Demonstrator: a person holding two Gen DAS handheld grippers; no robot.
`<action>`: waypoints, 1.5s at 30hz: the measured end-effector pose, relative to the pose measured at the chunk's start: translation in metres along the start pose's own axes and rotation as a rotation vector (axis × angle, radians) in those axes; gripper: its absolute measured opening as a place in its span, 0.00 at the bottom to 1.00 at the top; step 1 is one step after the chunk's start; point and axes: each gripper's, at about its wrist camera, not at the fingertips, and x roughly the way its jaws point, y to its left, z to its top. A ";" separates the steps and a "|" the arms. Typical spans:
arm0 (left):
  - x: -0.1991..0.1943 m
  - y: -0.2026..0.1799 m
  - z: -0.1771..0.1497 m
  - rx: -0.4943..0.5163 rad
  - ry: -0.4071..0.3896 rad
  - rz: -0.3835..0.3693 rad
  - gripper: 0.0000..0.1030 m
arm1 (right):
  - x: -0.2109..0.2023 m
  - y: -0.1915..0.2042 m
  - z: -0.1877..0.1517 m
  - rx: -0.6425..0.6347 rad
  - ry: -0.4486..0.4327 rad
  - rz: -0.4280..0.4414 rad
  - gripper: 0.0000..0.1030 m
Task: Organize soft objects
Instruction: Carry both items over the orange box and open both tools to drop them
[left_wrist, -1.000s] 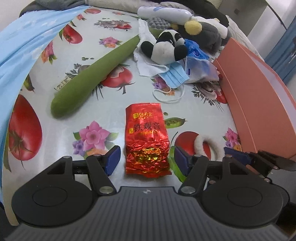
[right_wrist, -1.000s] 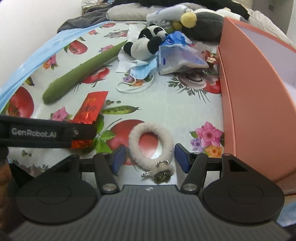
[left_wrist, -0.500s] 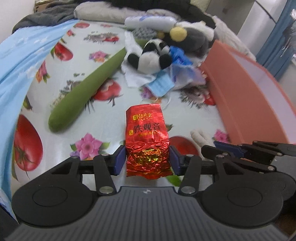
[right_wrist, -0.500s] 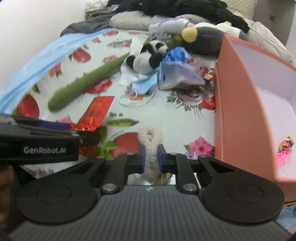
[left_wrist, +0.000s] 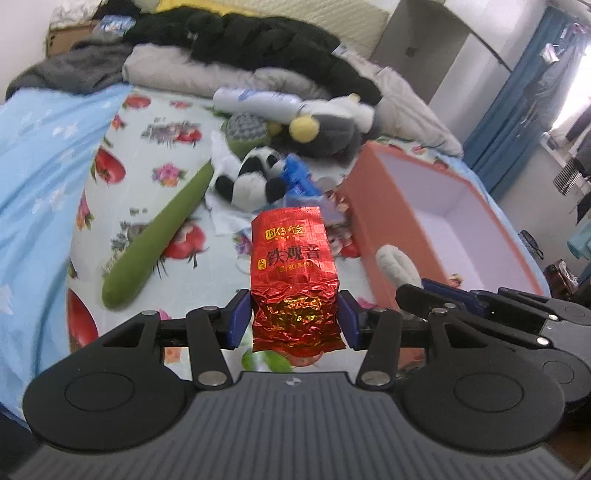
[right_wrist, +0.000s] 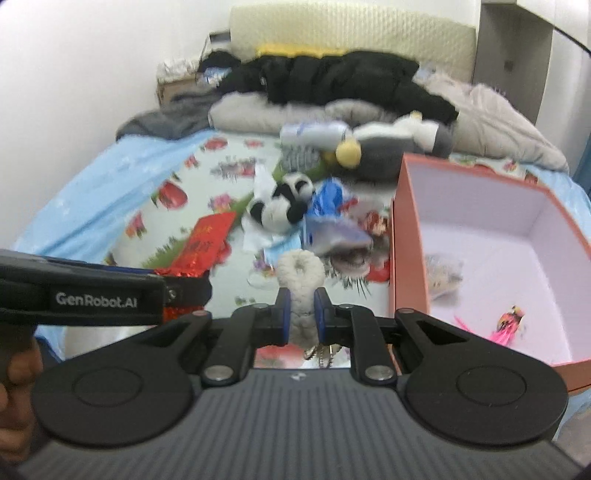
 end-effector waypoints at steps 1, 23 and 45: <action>-0.006 -0.003 0.001 0.005 -0.005 0.001 0.54 | -0.006 -0.001 0.002 0.009 -0.011 0.005 0.16; -0.050 -0.074 0.009 0.089 -0.008 -0.146 0.55 | -0.089 -0.036 0.007 0.119 -0.106 -0.056 0.17; 0.065 -0.173 0.070 0.284 0.160 -0.300 0.55 | -0.057 -0.158 0.006 0.321 -0.019 -0.214 0.17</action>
